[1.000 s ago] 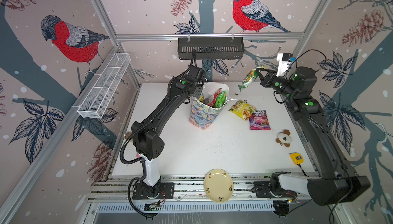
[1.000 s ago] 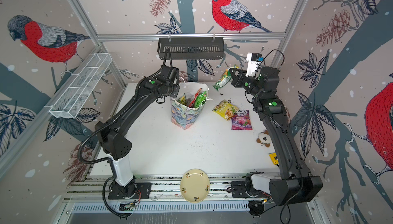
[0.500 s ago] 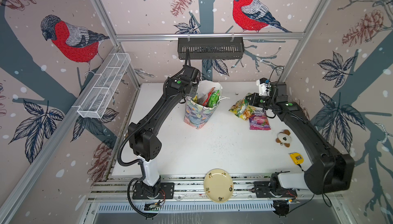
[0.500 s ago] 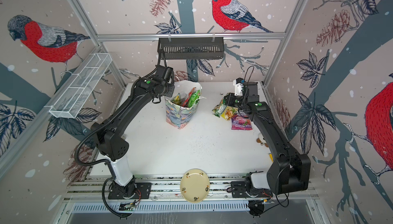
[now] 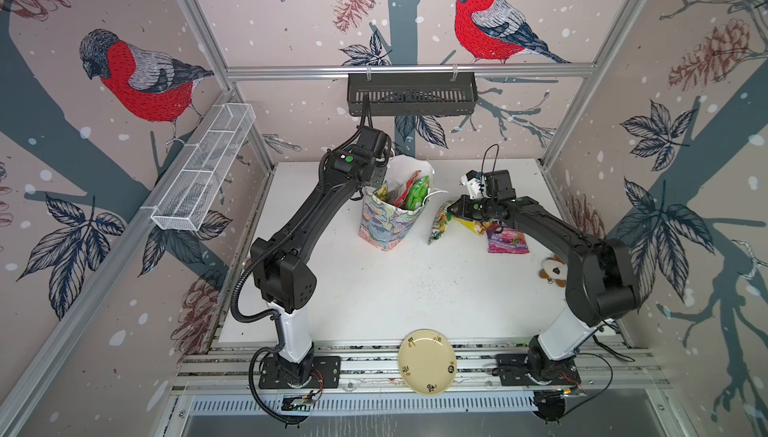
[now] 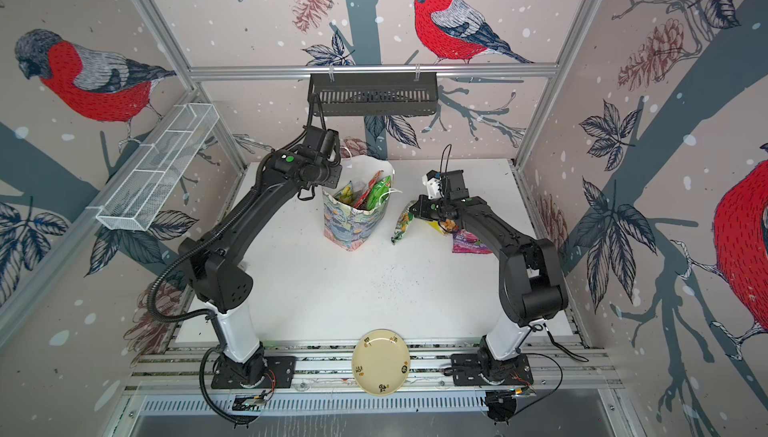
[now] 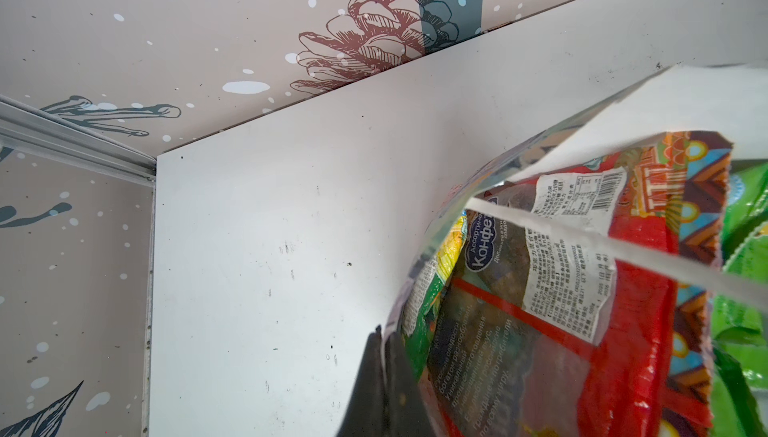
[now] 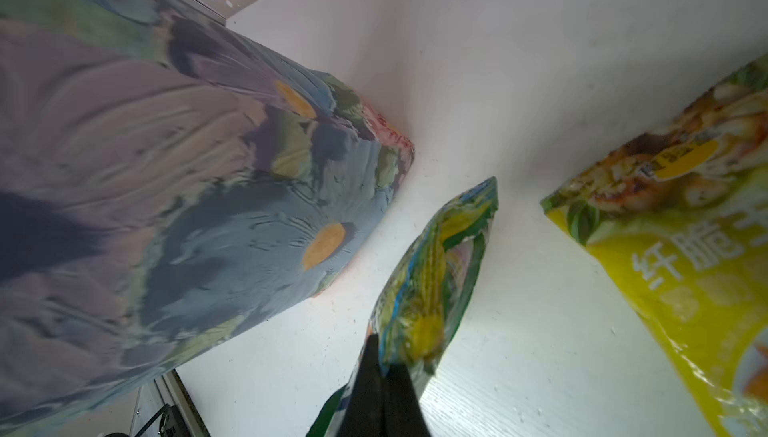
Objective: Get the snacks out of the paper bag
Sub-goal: 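Lower the green Fox's packet onto the table and release it, then raise the right gripper and move it back over the bag opening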
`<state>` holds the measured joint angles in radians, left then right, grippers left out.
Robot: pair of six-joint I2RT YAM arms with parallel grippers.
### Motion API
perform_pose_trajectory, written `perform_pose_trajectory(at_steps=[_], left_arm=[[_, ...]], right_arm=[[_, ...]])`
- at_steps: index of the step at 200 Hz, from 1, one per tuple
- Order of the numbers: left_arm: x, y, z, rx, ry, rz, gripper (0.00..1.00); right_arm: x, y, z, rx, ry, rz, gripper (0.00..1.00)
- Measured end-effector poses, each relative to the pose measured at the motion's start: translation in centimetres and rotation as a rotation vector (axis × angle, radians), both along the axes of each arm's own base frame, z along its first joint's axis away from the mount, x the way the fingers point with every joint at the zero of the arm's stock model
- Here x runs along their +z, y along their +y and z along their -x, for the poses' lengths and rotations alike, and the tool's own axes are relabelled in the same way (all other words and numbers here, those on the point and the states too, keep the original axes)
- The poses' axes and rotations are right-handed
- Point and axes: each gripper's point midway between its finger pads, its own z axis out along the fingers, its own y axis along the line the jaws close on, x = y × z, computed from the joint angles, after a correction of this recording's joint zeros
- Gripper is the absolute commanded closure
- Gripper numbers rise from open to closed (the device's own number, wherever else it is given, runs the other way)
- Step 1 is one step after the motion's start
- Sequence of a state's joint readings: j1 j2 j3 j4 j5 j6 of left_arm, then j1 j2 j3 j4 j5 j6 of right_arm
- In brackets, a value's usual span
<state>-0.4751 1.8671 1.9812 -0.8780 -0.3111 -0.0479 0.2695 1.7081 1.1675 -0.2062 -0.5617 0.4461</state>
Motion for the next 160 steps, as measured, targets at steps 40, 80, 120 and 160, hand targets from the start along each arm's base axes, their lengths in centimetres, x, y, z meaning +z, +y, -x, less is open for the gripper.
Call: perform_pose_trajectory(at_steps=[40,80,120,160], left_arm=[[0.0,0.0,0.0,-0.004,-0.001,-0.001,1.0],[0.0,-0.1,0.0,-0.016,0.0,-0.01,1.0],[0.0,-0.2,0.0,-0.028,0.0,-0.008,1.0],[0.0,-0.8,0.0,-0.051,0.005,0.013,1.0]], right_arm=[[-5.4,-1.2,1.4,-0.017,0.14,0.048,1.0],[-6.3,-2.0,1.7,-0.037,0.158,0.132,0.92],[-6.0,-3.1,0.5,-0.071,0.141,0.215,0.71],[-4.3,-4.1,-0.5,-0.098,0.109,0.287,0.59]])
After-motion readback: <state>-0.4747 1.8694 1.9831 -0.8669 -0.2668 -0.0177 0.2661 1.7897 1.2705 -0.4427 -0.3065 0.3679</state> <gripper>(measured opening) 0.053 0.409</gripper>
